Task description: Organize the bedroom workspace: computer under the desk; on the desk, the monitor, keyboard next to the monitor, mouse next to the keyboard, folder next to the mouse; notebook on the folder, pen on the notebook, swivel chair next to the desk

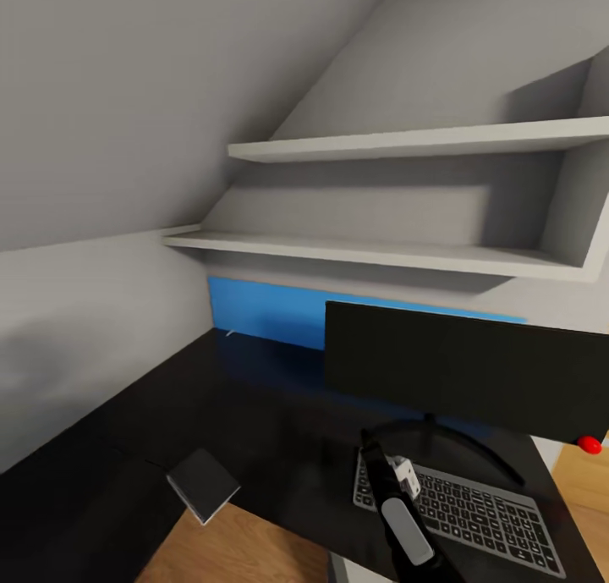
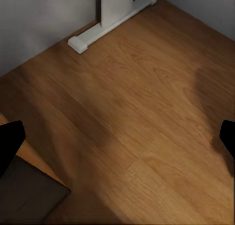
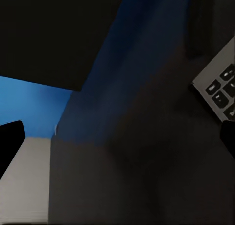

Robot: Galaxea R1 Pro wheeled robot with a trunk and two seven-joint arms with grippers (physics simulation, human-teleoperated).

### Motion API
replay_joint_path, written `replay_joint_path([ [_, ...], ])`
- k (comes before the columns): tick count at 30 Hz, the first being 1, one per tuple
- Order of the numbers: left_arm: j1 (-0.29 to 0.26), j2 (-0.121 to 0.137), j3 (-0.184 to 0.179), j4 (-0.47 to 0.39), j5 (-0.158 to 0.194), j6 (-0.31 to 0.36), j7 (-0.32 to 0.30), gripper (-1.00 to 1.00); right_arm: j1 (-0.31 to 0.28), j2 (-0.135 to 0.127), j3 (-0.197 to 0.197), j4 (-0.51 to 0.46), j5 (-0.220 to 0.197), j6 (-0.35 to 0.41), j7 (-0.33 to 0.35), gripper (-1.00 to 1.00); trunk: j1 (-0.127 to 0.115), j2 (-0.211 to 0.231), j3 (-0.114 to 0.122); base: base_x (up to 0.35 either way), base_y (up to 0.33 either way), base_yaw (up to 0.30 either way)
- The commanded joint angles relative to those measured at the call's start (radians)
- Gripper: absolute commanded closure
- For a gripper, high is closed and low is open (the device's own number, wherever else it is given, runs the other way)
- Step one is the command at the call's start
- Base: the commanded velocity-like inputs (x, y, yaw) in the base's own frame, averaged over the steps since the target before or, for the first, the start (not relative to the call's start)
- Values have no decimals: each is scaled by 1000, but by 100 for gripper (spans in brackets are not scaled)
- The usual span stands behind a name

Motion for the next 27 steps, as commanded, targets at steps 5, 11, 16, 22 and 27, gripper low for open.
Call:
replay_joint_path([
  [5,-1,0,-7,1,11,-3,-6,-100,-1,0,-1,0,-10,0,4,-100,0,-1,1,0,-275,76],
  [11,-1,0,-7,1,11,-3,-6,-100,-1,0,11,0,-10,8,12,-100,0,-1,2,0,-295,22],
  [16,-1,0,-7,1,11,-3,-6,-100,-1,0,28,0,-10,10,20,-100,0,-1,2,0,-301,5],
  [22,-1,0,-7,1,11,-3,-6,-100,-1,0,39,0,-9,10,29,-100,0,-1,2,-31,-234,1],
  [27,-1,0,-7,1,11,-3,-6,-100,-1,0,41,5,-10,11,33,-100,0,-1,2,-15,-53,2],
])
